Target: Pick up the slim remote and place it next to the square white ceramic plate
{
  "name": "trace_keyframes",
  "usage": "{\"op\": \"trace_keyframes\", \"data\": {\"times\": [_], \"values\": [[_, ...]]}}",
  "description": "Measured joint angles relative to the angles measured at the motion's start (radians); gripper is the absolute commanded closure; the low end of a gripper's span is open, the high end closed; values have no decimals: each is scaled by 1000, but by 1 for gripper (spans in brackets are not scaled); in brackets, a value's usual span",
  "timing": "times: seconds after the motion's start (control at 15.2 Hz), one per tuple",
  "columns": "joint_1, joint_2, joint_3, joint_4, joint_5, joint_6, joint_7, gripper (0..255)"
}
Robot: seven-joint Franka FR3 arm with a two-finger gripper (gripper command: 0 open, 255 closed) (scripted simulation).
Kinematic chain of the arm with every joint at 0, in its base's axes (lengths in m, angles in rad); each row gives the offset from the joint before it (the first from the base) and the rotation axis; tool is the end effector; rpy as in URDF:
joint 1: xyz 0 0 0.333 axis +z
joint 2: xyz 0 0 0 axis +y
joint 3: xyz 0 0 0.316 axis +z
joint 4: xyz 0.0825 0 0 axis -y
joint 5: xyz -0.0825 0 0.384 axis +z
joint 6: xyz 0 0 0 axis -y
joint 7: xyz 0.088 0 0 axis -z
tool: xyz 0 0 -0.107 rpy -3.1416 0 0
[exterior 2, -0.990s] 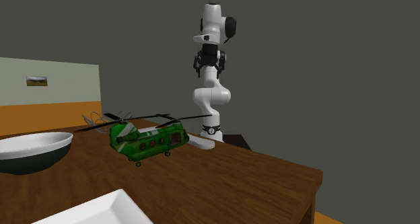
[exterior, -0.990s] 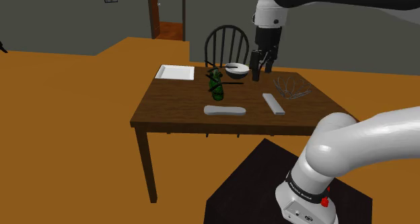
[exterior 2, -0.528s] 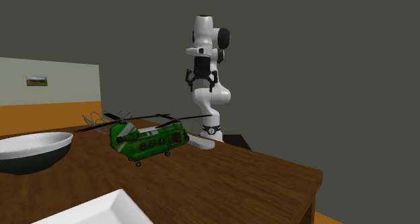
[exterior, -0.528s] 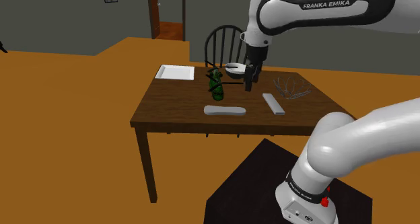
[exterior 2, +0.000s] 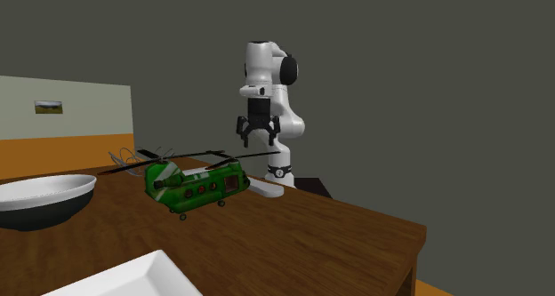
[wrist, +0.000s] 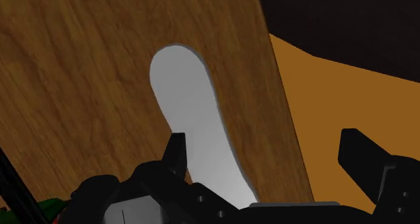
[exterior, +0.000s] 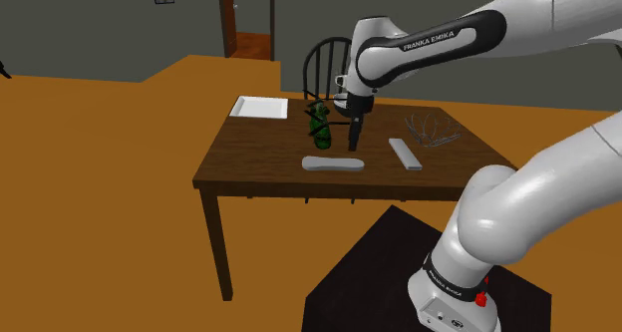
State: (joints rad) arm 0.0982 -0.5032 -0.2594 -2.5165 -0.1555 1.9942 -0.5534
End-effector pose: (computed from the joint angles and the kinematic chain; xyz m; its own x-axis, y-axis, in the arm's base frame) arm 0.3838 -0.0739 0.4442 0.8812 0.4715 -0.0335 0.4717 -0.8817 -0.0022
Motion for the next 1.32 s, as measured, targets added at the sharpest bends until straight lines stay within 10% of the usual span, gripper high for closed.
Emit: {"op": "trace_keyframes", "data": {"times": [0.53, 1.32], "values": [[82, 282, -112, 53, 77, 250, -317, 0], [94, 363, -124, 15, 110, 368, -358, 0]]}}
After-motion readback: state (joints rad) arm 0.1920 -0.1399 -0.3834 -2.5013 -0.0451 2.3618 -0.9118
